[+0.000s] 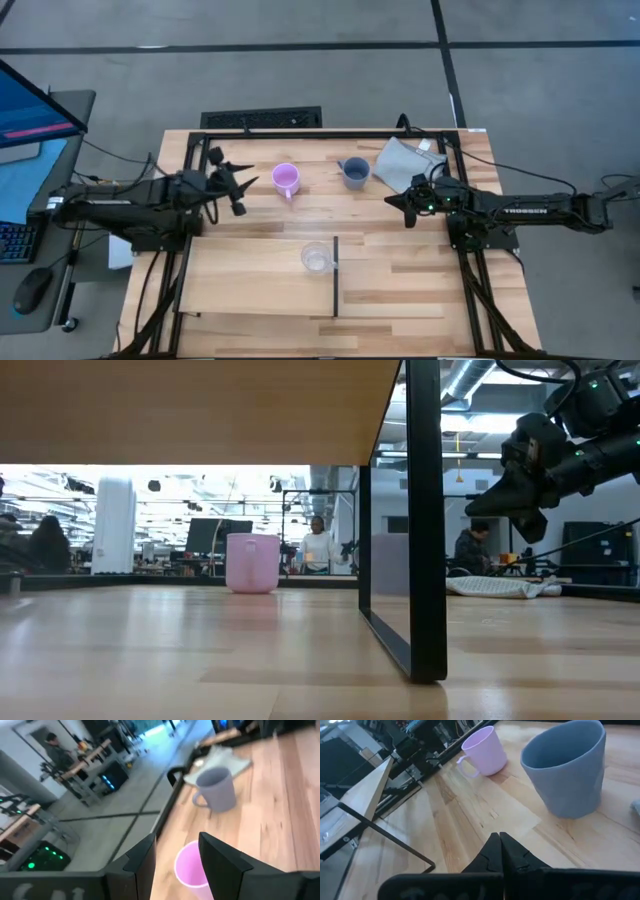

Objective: Stack small to large cups/mugs on shelf
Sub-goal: Put the pink mug on the shelf

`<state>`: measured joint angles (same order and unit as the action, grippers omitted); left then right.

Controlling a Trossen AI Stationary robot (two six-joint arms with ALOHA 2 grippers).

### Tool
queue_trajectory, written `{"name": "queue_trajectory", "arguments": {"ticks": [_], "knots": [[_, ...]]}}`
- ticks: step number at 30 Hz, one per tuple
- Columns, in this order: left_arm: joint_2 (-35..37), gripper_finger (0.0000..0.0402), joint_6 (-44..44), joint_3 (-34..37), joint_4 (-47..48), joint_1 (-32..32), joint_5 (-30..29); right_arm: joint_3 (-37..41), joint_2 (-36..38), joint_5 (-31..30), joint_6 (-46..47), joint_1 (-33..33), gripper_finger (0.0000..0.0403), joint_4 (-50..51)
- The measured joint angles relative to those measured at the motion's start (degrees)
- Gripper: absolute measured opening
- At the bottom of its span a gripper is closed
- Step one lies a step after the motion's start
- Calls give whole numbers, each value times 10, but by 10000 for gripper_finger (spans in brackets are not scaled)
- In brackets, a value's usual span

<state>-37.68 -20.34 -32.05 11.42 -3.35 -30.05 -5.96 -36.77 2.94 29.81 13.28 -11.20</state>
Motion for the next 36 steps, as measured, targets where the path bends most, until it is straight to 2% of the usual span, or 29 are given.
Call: {"name": "queue_trajectory", "arguments": {"ticks": [10, 16, 19, 24, 30, 36], "knots": [[-101, 142, 4, -55, 50, -108, 177, 0, 0, 0, 3, 0, 2, 0], [-152, 141, -8, -121, 123, -177, 296, 0, 0, 0, 3, 0, 2, 0], [-181, 141, -23, -148, 165, -203, 333, 0, 0, 0, 3, 0, 2, 0], [-233, 141, -64, -170, 207, -229, 365, 0, 0, 0, 3, 0, 2, 0], [-288, 141, -143, -178, 213, -231, 368, 0, 0, 0, 3, 0, 2, 0], [-341, 141, -185, -201, 229, -231, 366, 0, 0, 0, 6, 0, 2, 0]]}}
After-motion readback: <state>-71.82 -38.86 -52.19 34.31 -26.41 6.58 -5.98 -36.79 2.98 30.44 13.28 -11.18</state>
